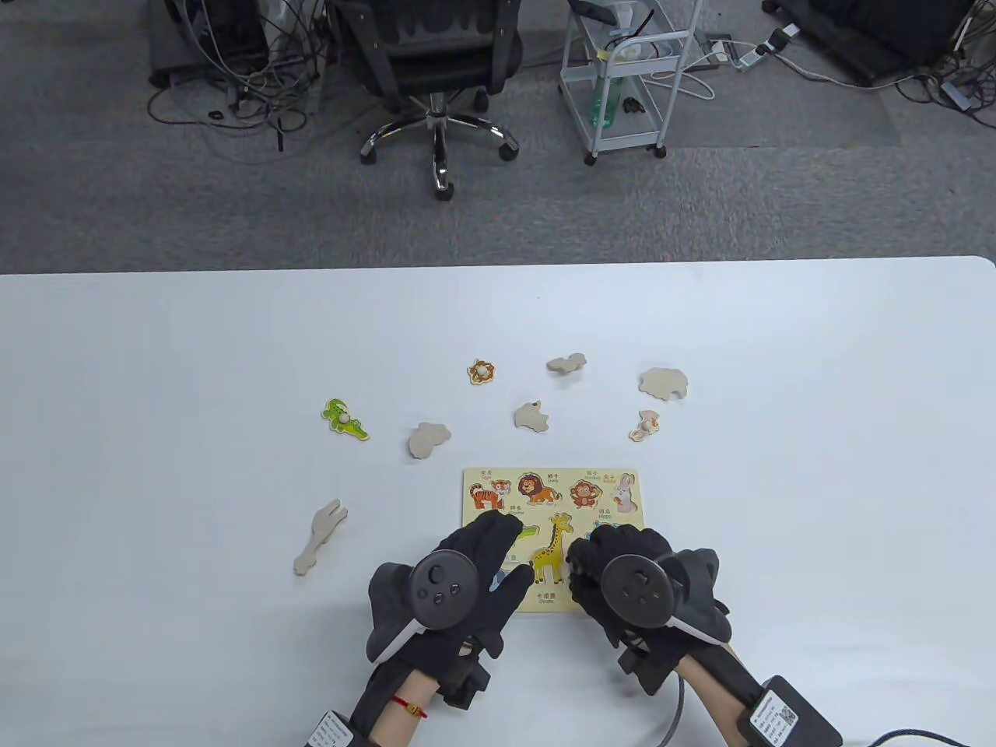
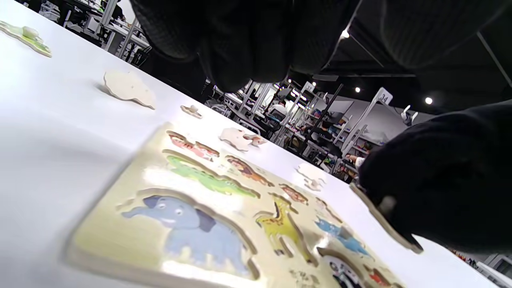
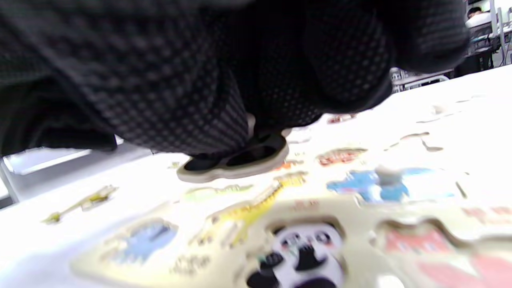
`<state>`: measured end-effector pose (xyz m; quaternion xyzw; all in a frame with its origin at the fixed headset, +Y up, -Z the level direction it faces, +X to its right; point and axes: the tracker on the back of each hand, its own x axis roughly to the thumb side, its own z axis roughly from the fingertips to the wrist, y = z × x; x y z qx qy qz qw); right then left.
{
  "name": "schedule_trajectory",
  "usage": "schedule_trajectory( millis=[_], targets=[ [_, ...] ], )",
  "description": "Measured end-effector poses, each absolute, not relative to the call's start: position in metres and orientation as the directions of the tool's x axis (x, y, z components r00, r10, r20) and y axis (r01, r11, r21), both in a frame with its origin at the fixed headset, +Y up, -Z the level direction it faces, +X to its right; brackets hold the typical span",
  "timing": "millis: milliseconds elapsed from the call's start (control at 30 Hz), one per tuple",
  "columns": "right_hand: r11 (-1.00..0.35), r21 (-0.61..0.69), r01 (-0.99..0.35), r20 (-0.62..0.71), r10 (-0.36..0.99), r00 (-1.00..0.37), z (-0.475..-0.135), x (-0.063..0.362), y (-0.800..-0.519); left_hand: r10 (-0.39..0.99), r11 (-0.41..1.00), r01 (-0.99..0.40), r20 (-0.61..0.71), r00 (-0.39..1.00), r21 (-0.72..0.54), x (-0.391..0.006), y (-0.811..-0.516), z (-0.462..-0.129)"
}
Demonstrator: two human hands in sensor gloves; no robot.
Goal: Fit puzzle pieces into frame
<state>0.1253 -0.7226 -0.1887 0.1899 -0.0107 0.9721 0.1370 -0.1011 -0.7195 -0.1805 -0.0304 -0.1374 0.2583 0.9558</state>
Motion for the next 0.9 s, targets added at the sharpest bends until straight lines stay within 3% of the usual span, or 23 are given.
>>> schedule_trajectory(
  millis=[300, 900],
  targets=[
    [-0.983, 0.101, -0.152, 0.329, 0.178, -0.927, -0.195, 0.119, -0.742, 0.471, 0.882, -0.445, 0.222, 0.854, -0.157, -0.105, -0.724, -0.184],
    [-0.985, 0.128, -0.115, 0.319, 0.151, -0.936, -0.198, 0.115, -0.748, 0.449, 0.892, -0.422, 0.221, 0.865, -0.163, -0.104, -0.724, -0.183]
  ],
)
